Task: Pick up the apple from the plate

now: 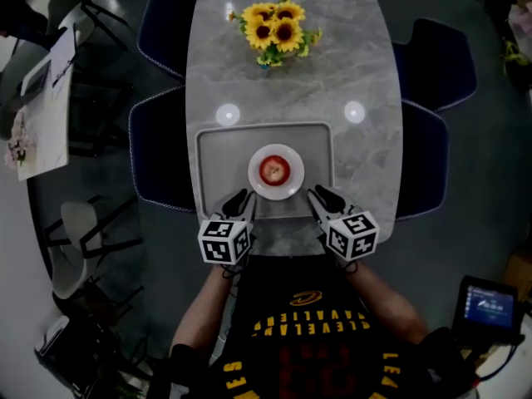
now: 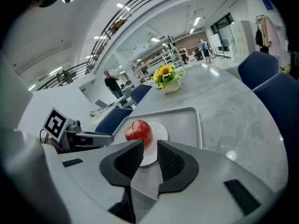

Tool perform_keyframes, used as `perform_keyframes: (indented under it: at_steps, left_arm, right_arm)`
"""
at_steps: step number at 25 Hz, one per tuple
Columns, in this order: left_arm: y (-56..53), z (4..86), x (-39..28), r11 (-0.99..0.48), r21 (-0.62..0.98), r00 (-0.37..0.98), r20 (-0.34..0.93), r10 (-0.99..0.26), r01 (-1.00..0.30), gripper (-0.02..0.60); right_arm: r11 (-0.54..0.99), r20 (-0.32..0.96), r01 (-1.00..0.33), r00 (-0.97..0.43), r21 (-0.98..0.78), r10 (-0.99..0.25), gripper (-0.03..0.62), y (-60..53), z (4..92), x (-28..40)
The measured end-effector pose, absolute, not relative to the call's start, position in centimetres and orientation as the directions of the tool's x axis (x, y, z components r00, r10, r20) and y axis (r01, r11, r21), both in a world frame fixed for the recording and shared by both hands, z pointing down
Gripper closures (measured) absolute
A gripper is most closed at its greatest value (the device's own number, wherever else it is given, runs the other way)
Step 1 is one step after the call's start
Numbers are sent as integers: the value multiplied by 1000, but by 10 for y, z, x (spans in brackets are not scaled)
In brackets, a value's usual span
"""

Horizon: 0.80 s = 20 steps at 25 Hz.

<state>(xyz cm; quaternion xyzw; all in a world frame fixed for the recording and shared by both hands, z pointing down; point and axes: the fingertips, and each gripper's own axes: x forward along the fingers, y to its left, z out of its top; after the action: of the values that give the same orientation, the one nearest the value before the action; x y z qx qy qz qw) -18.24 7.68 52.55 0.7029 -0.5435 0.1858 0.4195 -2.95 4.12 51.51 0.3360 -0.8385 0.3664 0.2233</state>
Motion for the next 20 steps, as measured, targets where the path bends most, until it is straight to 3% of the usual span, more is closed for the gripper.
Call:
perform_keyframes:
  at_steps: [20]
  left_arm:
    - [64,592,-194,67,524,441,772,-457,-849,515]
  right_arm:
    - [285,712,-784,-620,-551,-329,502,18,588,-43]
